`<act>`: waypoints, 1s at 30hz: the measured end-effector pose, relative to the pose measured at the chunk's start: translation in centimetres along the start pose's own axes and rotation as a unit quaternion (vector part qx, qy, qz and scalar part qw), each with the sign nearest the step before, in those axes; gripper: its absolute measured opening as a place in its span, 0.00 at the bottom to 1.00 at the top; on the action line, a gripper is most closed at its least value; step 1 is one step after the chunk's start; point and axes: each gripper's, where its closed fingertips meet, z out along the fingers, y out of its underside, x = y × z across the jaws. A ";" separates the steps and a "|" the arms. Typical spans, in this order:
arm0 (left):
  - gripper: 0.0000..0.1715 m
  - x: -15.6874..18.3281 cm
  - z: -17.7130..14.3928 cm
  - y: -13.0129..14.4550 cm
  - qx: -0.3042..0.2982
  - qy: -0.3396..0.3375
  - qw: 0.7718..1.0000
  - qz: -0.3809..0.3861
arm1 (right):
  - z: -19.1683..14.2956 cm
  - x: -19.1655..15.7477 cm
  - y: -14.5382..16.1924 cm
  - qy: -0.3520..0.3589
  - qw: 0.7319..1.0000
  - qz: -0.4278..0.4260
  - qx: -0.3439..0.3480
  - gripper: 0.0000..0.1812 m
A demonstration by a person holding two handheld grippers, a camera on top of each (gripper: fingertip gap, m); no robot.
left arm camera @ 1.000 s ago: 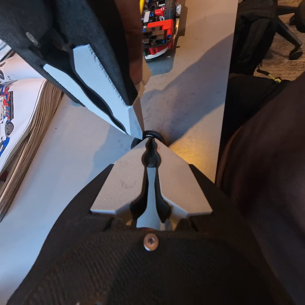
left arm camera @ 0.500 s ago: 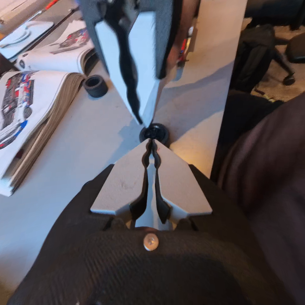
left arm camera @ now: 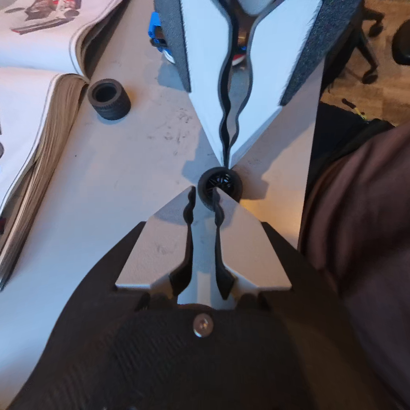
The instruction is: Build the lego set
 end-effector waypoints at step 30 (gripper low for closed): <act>0.00 0.1 0.7 0.5 0.041 -0.051 0.996 0.057 | -0.4 0.6 -0.9 -0.057 0.988 0.139 -0.041 0.00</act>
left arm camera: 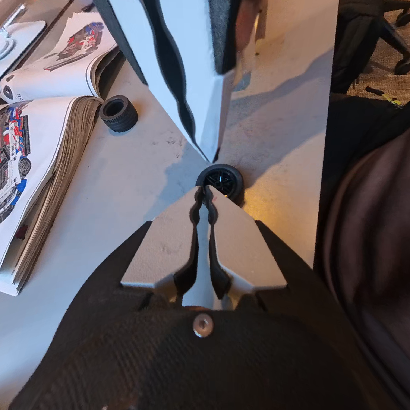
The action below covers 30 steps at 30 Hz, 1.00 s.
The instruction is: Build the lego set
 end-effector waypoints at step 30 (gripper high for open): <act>0.00 0.1 0.1 0.0 0.009 -0.015 1.000 0.010 | 1.7 -0.3 1.2 0.047 0.988 -0.084 -0.119 0.00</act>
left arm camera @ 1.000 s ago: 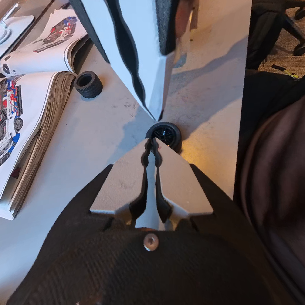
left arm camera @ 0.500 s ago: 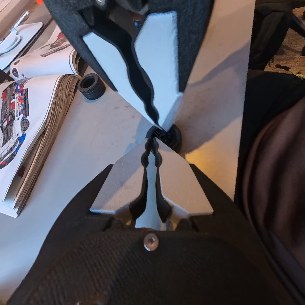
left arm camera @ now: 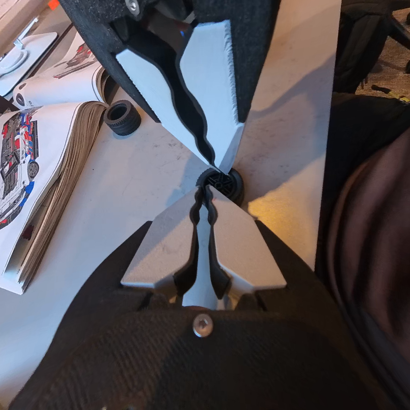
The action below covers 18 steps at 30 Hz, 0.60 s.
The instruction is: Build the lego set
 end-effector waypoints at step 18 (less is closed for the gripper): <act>0.00 0.1 -0.6 -0.6 0.016 -0.025 1.000 0.004 | -0.8 -0.1 -0.8 0.004 0.994 0.056 0.092 0.00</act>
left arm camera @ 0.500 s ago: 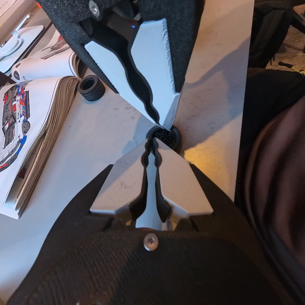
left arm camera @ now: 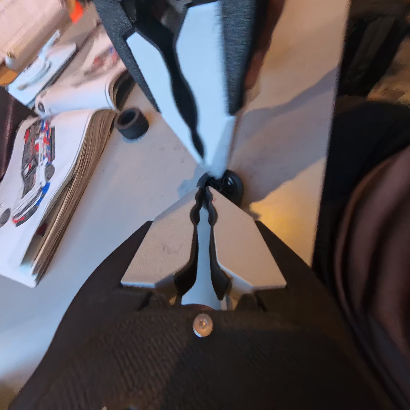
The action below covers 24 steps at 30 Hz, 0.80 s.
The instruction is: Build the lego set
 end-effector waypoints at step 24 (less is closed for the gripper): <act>0.29 0.4 -0.8 3.8 -0.087 0.056 0.990 -0.093 | -0.6 1.1 -3.6 0.014 0.982 0.019 0.187 0.02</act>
